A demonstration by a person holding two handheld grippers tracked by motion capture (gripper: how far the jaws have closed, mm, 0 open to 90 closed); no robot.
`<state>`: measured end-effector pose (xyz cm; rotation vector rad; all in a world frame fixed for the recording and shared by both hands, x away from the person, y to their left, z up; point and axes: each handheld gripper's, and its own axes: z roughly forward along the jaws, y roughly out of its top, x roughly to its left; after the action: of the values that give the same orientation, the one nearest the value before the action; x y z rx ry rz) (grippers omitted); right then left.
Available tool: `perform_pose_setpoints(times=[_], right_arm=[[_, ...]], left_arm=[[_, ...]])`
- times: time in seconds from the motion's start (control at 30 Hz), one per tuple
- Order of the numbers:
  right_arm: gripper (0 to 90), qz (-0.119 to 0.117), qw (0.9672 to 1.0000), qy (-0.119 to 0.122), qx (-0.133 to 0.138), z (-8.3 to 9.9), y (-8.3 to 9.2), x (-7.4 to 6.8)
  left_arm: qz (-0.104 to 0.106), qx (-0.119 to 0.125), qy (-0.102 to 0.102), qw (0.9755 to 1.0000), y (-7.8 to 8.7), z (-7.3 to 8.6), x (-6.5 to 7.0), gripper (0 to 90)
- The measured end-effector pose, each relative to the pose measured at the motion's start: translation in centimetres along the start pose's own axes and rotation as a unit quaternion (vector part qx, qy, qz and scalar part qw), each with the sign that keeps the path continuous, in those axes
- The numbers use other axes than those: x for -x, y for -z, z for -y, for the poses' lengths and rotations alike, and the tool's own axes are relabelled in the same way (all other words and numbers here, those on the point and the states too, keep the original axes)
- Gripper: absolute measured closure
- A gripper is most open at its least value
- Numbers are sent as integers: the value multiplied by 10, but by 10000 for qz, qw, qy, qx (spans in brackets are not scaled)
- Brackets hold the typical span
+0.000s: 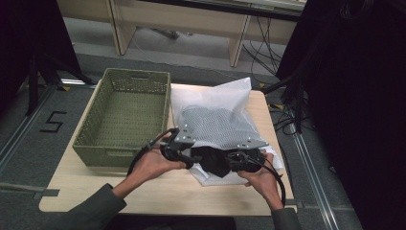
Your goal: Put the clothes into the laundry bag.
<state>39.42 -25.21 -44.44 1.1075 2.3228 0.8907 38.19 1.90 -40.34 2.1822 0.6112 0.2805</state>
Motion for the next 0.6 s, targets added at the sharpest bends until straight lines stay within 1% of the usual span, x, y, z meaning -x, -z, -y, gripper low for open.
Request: perform_pose_setpoints(times=[0.03,0.07,0.1,0.13,0.17,0.2,0.23,0.27,0.3,0.33,0.37,0.4,0.43,0.47,0.5,0.53,0.57,0.6], right_arm=[[410,-37,10000,-13,-87,1,2,0],[410,-39,9998,-147,-87,2,2,-2],[410,2,10000,2,-28,4,2,0],[410,-8,10000,-39,-42,5,2,0],[410,-6,10000,-29,-43,5,3,0],[410,-7,10000,-34,-39,5,3,0],[410,-21,10000,-37,-30,5,3,0],[410,-30,10000,-31,-25,6,3,0],[410,-37,10000,-21,-21,6,3,0],[410,-56,10000,-19,-39,6,3,0],[410,-91,9999,-28,-111,5,3,-1],[410,-63,10000,42,-61,6,2,-1],[410,-101,9999,-80,-92,6,2,-3],[410,-95,9999,30,-106,6,2,-3],[410,-106,9999,60,-103,6,1,-3],[410,-116,9998,71,-137,5,1,-3],[410,-104,9999,39,-74,6,0,-4],[410,-106,9999,50,-73,6,0,-4]], left_arm=[[35,-110,32,9999,-6,6,5,430],[75,-211,53,9997,-13,12,8,418],[64,-298,11,9995,-20,17,10,401],[43,-388,26,9992,-30,22,13,387],[52,-477,72,9988,-36,25,15,369],[52,-567,30,9984,-42,28,16,359],[17,-641,44,9979,-48,32,19,353],[-74,-697,-29,9975,-54,35,21,349],[-139,-689,-83,9975,-60,38,22,341],[-95,-787,17,9968,-68,42,21,332],[-78,-823,134,9965,-72,43,21,310],[-130,-725,154,9972,-77,45,21,308],[-160,-708,145,9973,-80,47,21,311],[-141,-774,180,9967,-83,48,21,308],[-78,-793,368,9961,-87,50,22,283],[-99,-787,353,9962,-89,50,23,269],[-164,-750,252,9967,-91,51,23,273],[-218,-749,275,9966,-95,52,24,279]])
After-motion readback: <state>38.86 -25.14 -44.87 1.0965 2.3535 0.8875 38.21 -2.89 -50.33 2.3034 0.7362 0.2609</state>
